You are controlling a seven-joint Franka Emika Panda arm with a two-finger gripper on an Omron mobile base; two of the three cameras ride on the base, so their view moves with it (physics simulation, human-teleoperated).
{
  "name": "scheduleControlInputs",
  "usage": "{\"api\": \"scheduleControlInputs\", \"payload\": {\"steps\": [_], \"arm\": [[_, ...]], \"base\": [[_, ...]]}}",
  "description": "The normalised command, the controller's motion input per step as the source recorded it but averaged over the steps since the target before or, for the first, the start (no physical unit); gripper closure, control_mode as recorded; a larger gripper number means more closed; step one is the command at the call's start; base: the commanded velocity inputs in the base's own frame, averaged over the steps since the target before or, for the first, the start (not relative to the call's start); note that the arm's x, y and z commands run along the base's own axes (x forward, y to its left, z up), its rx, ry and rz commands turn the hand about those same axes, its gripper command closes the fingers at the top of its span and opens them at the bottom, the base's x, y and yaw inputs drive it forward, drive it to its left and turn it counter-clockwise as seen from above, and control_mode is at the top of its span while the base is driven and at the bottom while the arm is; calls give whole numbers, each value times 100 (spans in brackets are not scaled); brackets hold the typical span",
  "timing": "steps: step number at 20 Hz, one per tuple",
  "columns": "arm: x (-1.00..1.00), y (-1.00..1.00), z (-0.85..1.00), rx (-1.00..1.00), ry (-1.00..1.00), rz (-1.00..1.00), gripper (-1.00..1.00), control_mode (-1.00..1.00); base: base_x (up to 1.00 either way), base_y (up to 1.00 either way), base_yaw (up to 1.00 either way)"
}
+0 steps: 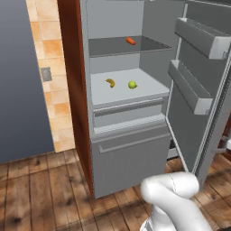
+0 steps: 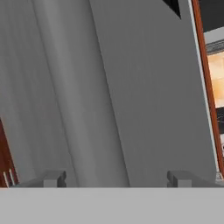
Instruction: Place the pear in the correct fridge rack based on whether it is a fruit or vegetable. Finally, close the fridge door.
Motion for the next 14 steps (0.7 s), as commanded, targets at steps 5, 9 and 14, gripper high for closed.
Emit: {"api": "scheduleControlInputs", "payload": {"steps": [5,9,14], "arm": [[18,100,38,0,-14,0,-100,-100],[19,90,21,0,-10,0,-100,-100],[32,90,18,0,-6,0,-100,-100]], "base": [[0,0,0],[0,0,0],[0,0,0]]}}
